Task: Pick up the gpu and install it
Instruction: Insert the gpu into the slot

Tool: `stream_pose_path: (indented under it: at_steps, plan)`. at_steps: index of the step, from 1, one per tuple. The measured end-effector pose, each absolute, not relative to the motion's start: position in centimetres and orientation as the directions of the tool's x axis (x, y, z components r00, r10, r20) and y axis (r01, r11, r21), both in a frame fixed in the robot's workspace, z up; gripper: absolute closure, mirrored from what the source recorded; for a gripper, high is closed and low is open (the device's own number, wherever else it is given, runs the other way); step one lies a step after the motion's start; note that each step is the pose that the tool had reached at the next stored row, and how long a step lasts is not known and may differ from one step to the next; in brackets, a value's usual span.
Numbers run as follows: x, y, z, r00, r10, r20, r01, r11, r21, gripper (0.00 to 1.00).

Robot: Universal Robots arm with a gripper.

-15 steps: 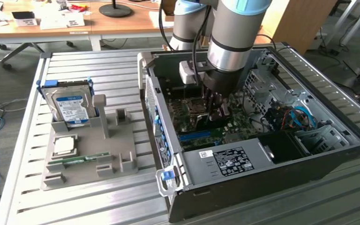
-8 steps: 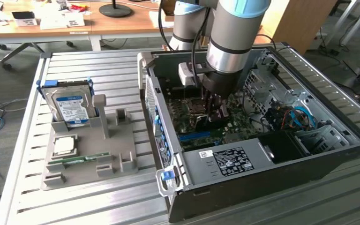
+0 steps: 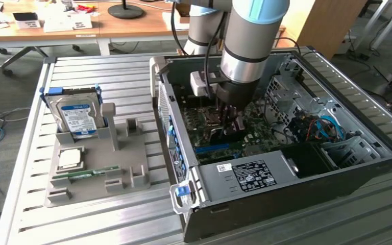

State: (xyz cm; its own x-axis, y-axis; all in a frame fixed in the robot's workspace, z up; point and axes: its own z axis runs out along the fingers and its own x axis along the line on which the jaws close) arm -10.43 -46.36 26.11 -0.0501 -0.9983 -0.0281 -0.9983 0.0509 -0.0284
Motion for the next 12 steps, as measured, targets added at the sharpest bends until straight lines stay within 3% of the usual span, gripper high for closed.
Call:
stream_pose_path:
  at_steps: [12]
  plan:
    - [-10.43,-46.42,25.84,-0.058,-0.998,-0.028,-0.998,0.059,-0.029,0.73]
